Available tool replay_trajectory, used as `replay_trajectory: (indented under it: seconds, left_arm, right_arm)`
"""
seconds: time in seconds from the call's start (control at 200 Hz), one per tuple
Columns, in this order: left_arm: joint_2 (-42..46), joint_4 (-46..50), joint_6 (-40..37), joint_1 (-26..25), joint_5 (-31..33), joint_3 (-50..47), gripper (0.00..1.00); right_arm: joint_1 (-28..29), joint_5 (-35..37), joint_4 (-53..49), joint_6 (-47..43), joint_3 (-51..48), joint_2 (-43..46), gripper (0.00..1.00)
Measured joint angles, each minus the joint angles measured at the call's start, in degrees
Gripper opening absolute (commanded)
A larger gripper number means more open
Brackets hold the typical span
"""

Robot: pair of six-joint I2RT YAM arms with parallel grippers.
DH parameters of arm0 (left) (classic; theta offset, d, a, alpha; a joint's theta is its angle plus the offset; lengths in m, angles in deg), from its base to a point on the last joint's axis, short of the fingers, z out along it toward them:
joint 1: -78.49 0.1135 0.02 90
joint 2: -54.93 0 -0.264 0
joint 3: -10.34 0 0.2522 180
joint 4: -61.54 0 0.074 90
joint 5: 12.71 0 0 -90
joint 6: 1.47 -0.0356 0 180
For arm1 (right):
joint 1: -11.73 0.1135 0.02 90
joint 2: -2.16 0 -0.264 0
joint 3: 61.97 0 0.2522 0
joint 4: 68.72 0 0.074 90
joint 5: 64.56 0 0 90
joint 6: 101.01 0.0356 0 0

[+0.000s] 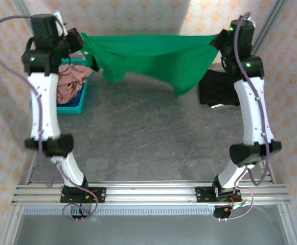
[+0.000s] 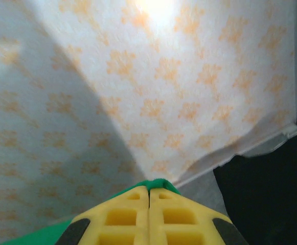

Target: Fold and stack the t-shirts

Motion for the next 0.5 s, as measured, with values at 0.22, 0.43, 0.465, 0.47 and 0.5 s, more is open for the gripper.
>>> replay_trajectory:
  seconds: [0.22,0.43,0.465,0.47,0.5]
  left_arm:
    - [25.2,-8.7,-0.7,0.0,0.0,-28.2,0.0]
    - [28.0,-7.3,-0.7,0.0,0.4,-31.5,0.0]
    - [28.7,-6.9,-0.8,0.0,0.8,-31.5,0.0]
    - [28.8,-6.9,-0.8,0.0,0.9,-31.5,0.0]
    - [29.8,-6.4,-0.9,0.0,1.5,-31.5,0.0]
  right_arm:
    - [0.0,-2.4,3.3,0.0,-25.3,18.5,0.0]
    - [0.0,-3.9,0.9,-0.8,-28.6,24.6,0.0]
    - [0.0,-3.8,0.3,-1.0,-28.6,26.3,0.0]
    - [0.0,-3.8,0.3,-1.1,-28.6,26.5,0.0]
    - [0.0,-3.8,-0.1,-1.4,-28.5,28.3,0.0]
